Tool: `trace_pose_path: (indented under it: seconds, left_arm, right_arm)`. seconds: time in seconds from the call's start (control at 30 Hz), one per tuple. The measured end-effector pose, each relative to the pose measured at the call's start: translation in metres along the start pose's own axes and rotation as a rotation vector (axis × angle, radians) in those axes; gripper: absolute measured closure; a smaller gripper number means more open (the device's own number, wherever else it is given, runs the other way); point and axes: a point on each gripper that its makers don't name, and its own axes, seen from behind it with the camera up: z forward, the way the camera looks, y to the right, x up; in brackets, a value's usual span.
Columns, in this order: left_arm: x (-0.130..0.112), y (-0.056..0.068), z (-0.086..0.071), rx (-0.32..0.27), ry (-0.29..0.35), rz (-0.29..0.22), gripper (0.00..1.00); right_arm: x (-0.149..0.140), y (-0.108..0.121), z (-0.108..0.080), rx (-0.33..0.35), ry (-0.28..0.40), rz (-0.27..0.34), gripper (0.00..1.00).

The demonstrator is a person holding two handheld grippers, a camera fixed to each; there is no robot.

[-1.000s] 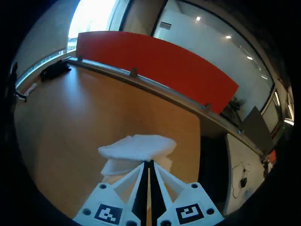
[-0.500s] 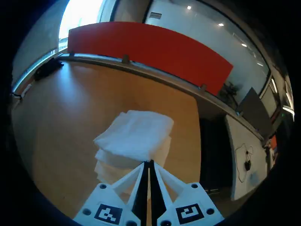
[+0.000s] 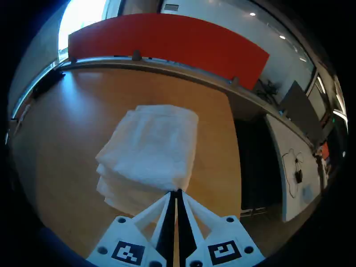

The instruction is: Fold towel

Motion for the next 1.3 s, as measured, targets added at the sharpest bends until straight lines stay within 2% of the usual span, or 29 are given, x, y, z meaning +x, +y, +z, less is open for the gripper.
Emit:
trace_pose_path:
  seconds: [0.7, 1.3]
  left_arm:
    - [0.0, -0.003, -0.003, 0.016, -0.002, 0.009, 0.09]
    - [-0.002, -0.004, -0.001, 0.018, -0.006, 0.003, 0.09]
  right_arm:
    - [-0.033, -0.001, 0.029, 0.003, -0.075, 0.073, 0.97]
    - [-0.029, 0.0, 0.027, -0.019, -0.049, 0.087, 0.96]
